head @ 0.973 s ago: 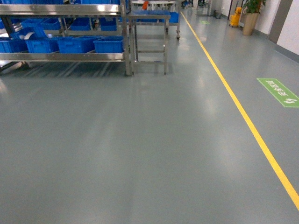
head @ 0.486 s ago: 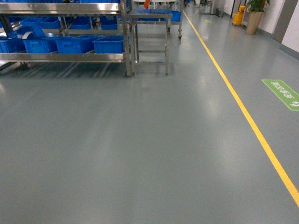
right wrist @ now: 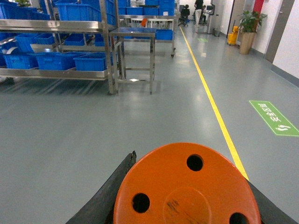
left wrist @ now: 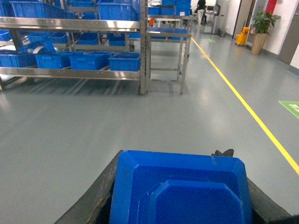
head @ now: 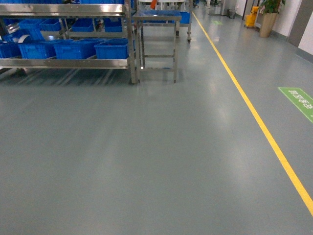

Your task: Sort blue parts and orange caps into right shelf containers

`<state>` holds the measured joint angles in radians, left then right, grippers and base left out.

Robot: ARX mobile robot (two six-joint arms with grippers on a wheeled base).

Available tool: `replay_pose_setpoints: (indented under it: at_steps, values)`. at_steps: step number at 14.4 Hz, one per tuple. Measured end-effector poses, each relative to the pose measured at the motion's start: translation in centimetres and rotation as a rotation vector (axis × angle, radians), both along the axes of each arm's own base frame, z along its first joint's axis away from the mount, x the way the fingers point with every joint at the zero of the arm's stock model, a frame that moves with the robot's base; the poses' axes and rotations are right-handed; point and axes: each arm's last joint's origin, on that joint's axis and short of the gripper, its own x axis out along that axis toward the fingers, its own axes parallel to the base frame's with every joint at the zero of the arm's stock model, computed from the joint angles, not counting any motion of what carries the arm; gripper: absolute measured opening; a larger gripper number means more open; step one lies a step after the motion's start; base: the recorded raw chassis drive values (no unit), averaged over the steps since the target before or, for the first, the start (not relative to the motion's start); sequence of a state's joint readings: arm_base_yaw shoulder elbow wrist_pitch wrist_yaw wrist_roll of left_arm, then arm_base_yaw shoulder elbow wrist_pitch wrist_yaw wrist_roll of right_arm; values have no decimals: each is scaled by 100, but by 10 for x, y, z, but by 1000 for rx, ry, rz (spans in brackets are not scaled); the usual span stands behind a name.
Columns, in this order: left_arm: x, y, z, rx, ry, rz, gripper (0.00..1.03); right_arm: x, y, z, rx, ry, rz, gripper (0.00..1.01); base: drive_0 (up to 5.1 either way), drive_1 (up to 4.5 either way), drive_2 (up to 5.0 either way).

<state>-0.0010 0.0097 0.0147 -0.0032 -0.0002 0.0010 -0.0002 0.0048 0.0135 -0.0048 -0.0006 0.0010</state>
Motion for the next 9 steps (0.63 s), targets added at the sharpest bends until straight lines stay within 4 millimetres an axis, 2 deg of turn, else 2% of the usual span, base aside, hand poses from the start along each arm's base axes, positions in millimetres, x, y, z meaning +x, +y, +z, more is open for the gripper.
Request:
replay_pose_setpoints:
  at_steps: [9]
  values:
    - [0,0,0,0,4,0,44,0,0,0,0,2,0,44,-3,426,-431]
